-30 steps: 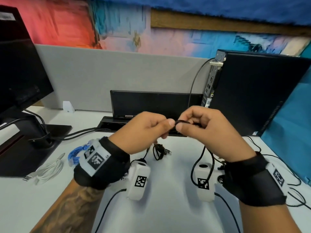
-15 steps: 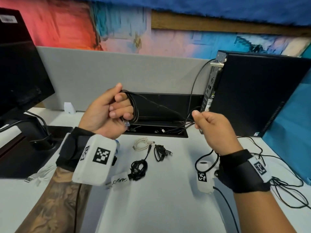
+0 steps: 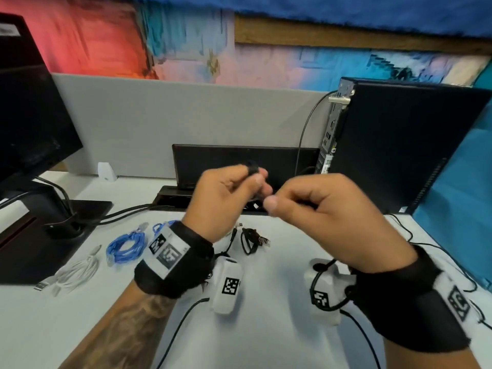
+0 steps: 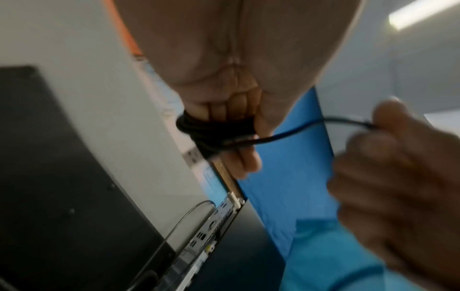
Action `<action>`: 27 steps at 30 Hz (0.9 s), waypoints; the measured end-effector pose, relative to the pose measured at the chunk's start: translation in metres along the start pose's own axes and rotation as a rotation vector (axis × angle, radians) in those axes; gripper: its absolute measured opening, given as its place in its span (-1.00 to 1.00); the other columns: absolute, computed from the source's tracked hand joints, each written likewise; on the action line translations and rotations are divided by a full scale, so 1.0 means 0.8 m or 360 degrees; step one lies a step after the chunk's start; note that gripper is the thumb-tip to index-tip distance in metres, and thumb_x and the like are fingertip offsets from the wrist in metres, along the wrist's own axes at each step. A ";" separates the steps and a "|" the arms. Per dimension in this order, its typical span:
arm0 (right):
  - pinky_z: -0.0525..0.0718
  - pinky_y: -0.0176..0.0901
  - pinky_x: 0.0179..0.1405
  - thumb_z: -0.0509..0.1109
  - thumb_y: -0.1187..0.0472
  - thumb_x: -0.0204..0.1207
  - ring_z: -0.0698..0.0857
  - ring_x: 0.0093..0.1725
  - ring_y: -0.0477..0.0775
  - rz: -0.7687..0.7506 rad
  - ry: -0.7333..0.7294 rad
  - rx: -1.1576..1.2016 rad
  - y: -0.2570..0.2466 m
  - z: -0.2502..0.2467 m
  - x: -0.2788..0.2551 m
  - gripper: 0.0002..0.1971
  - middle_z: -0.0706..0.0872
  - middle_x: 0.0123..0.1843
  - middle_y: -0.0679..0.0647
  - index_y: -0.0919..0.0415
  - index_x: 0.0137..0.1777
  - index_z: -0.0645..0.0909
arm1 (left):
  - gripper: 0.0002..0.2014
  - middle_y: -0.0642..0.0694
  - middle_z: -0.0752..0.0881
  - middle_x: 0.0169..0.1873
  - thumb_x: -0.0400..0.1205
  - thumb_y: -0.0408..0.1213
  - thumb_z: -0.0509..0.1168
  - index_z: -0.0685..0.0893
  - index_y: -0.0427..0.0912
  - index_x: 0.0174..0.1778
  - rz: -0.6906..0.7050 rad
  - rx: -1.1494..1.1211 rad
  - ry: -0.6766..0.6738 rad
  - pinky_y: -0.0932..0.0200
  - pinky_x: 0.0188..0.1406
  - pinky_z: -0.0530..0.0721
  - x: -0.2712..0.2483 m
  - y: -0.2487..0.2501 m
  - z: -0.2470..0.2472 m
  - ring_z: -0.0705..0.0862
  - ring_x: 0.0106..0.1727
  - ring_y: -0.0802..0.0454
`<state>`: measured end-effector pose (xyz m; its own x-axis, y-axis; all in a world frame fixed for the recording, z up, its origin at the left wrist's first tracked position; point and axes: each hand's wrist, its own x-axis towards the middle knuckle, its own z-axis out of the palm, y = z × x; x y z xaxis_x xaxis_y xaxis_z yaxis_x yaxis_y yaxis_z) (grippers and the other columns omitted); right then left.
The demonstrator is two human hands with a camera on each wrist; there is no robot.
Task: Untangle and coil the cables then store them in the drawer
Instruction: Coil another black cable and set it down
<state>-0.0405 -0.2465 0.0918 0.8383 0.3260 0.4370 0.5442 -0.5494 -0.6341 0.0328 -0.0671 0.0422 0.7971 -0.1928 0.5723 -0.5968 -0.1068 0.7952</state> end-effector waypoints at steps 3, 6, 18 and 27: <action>0.63 -0.38 -0.26 0.45 0.22 0.66 0.71 -0.28 -0.15 -0.0022 0.0249 0.0105 0.016 -0.016 -0.001 -0.85 0.78 -0.28 -0.08 0.12 -0.14 0.78 | -0.57 -0.12 0.73 -0.39 0.82 -0.15 0.09 0.76 -0.28 -0.16 -0.0216 -0.0163 -0.0496 -0.09 -0.10 0.65 -0.007 0.007 0.009 0.69 -0.30 -0.19; 0.61 -0.34 -0.28 0.41 0.18 0.70 0.66 -0.28 -0.15 0.0014 0.0476 0.0021 0.043 -0.015 0.007 -0.86 0.73 -0.26 -0.14 0.06 -0.07 0.77 | -0.67 -0.13 0.49 -0.49 0.70 -0.24 0.08 0.68 -0.37 -0.15 -0.0474 -0.0659 -0.0727 -0.06 -0.12 0.64 -0.006 0.015 0.002 0.53 -0.44 -0.07; 0.67 -0.22 -0.34 0.27 0.07 0.77 0.62 -0.45 -0.22 0.0244 -0.0419 -0.0002 0.033 0.059 0.012 -0.85 0.72 -0.39 -0.04 -0.05 0.11 0.69 | -0.79 -0.07 0.74 -0.22 0.75 -0.37 0.12 0.66 -0.28 -0.04 -0.0353 -0.1559 0.0369 0.07 0.11 0.73 0.025 0.004 -0.032 0.77 -0.11 0.03; 0.51 -0.19 -0.37 0.34 -0.08 0.65 0.49 -0.41 -0.19 -0.0001 0.0016 0.0178 0.002 0.017 0.006 -0.69 0.64 -0.37 0.08 0.08 -0.14 0.78 | -0.83 -0.04 0.56 -0.48 0.70 -0.37 0.22 0.70 -0.31 -0.08 -0.0437 -0.0720 0.0303 0.03 -0.05 0.64 0.021 0.005 -0.043 0.58 -0.38 0.01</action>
<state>-0.0352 -0.2354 0.0838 0.8379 0.3184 0.4433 0.5454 -0.4598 -0.7008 0.0474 -0.0375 0.0619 0.9451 -0.0329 0.3251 -0.2997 0.3088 0.9027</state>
